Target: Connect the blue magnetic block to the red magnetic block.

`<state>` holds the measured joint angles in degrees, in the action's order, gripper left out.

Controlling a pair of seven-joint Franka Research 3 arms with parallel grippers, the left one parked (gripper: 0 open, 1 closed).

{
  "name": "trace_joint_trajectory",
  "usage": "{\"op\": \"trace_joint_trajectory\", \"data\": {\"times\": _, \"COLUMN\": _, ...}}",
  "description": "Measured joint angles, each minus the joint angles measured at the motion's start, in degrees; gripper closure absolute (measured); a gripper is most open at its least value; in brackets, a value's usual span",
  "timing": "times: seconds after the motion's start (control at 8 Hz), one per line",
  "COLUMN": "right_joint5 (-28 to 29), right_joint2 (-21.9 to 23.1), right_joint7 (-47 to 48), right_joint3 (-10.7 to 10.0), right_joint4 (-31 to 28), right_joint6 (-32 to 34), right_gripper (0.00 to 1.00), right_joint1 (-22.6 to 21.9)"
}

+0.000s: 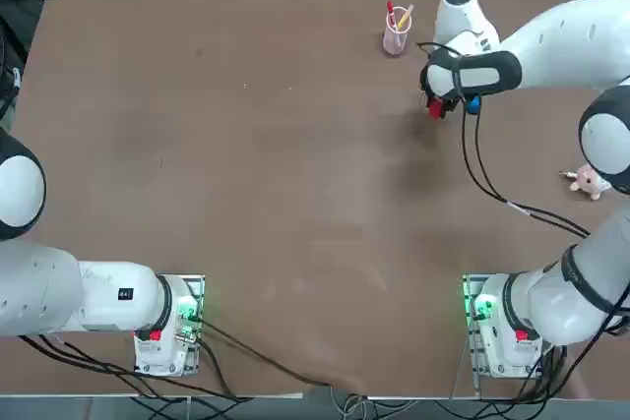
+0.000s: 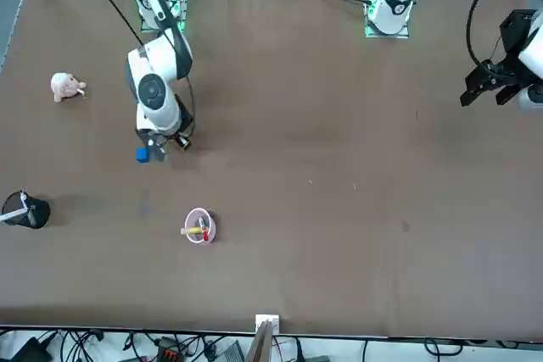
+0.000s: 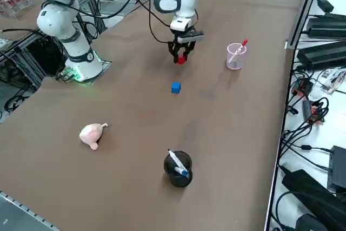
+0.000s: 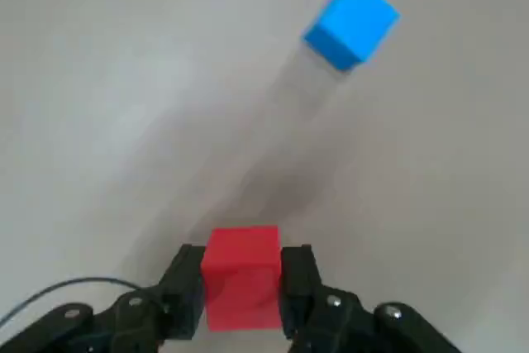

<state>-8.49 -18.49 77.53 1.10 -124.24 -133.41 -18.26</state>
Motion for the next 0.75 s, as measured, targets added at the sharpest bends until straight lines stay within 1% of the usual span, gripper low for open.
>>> {"op": "trace_joint_trajectory", "data": {"times": 0.12, "right_joint5": 2.91, "right_joint2": -0.04, "right_joint7": 3.46, "right_joint3": -0.07, "right_joint4": -0.09, "right_joint6": -0.01, "right_gripper": 0.52, "right_joint1": 1.89}}
{"op": "trace_joint_trajectory", "data": {"times": 0.38, "right_joint5": 10.27, "right_joint2": -0.02, "right_joint7": 4.07, "right_joint3": -0.23, "right_joint4": -0.08, "right_joint6": -1.20, "right_gripper": 0.52, "right_joint1": 6.20}}
{"op": "trace_joint_trajectory", "data": {"times": 0.75, "right_joint5": 18.06, "right_joint2": -0.54, "right_joint7": 4.20, "right_joint3": -0.35, "right_joint4": -0.16, "right_joint6": -4.85, "right_gripper": 0.52, "right_joint1": 12.32}}
